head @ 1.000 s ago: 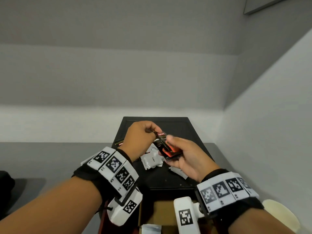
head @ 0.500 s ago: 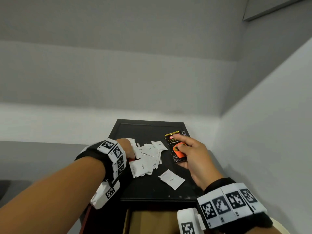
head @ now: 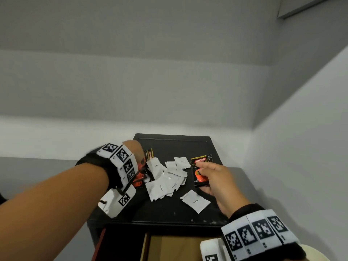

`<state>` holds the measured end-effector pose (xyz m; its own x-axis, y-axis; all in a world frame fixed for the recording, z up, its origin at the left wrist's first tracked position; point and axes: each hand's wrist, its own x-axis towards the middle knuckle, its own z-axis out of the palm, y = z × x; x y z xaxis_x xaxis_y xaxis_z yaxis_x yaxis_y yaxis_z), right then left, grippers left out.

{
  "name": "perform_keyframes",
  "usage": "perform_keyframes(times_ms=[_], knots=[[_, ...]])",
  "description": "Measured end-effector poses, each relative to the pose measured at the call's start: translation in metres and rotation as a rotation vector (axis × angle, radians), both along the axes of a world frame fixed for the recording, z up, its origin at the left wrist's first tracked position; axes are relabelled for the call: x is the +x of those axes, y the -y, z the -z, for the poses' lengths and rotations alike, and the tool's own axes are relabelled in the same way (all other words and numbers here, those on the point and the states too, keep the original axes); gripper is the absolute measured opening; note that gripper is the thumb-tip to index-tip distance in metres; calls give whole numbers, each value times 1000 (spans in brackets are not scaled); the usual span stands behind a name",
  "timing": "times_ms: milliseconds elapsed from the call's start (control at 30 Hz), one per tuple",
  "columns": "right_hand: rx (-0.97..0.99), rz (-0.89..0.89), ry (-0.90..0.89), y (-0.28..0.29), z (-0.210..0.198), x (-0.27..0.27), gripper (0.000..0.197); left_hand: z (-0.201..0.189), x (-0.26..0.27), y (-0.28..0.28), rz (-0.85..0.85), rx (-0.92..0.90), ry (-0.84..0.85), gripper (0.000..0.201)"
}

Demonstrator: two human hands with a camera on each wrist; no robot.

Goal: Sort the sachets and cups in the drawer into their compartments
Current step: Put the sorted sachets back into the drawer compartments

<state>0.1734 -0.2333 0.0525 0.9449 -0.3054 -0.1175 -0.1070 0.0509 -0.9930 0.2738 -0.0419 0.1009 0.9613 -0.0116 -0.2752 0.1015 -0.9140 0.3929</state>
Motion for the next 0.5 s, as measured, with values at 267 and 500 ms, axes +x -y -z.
perform_keyframes(times_ms=[267,500], knots=[[227,-114,-41,-29,-13,13,20,-20,-12,18,93,-587,-152,16],[67,143,41,-31,-25,25,22,-5,2,3,78,-322,-177,22]])
